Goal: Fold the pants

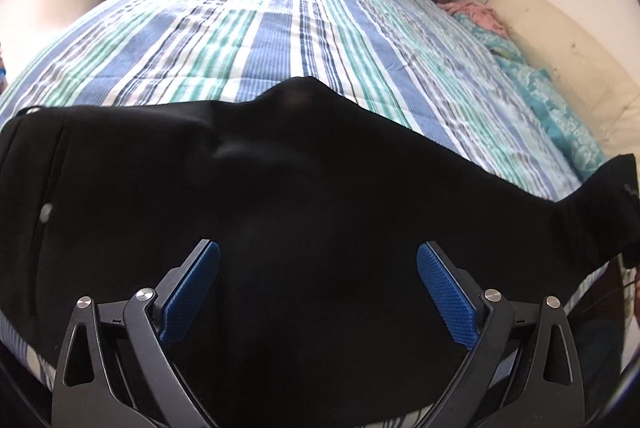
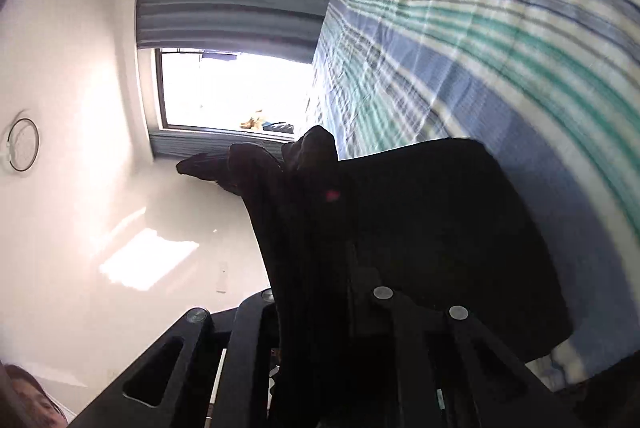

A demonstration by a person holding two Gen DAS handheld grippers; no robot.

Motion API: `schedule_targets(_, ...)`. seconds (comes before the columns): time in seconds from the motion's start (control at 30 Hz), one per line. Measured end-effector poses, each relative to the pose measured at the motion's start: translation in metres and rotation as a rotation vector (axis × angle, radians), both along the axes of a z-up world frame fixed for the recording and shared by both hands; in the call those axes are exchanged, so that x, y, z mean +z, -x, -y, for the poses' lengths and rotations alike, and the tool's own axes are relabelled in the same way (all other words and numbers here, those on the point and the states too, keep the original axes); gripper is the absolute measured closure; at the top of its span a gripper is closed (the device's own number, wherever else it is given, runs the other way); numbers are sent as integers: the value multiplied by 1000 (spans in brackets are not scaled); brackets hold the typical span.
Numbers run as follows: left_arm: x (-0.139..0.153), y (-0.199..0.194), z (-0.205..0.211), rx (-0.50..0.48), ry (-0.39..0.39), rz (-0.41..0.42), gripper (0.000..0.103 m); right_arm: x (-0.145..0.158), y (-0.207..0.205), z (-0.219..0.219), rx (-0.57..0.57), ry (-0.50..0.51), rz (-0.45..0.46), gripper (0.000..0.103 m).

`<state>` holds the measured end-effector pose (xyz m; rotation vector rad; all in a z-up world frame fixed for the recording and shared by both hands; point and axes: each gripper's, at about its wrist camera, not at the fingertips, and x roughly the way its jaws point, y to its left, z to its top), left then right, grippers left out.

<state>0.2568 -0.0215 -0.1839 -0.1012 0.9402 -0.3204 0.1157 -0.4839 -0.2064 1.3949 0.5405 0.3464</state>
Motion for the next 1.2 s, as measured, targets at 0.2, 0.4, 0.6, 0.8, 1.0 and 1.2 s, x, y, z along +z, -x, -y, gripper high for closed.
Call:
schedule_targets(0.2, 0, 11, -50, 136, 122, -15, 4, 3, -59, -120, 108, -41, 26, 89)
schedule_targets(0.4, 1, 7, -60, 157, 123, 9, 4, -6, -116, -252, 233, 132, -23, 87)
schedule_targets(0.6, -2, 10, -59, 156, 98, 10, 4, -21, -139, -341, 293, 593, -202, 42)
schedule_targets(0.8, 5, 14, -53, 142, 114, 23, 6, 41, -75, -342, 249, 970, -5, 11)
schedule_targets(1.0, 36, 35, 12, -100, 201, 49, 20, 54, 16, -283, 75, 1120, -2, 2)
schedule_targets(1.2, 27, 39, 72, -216, 112, 9, 29, 61, 20, -251, -65, 1044, -76, 2)
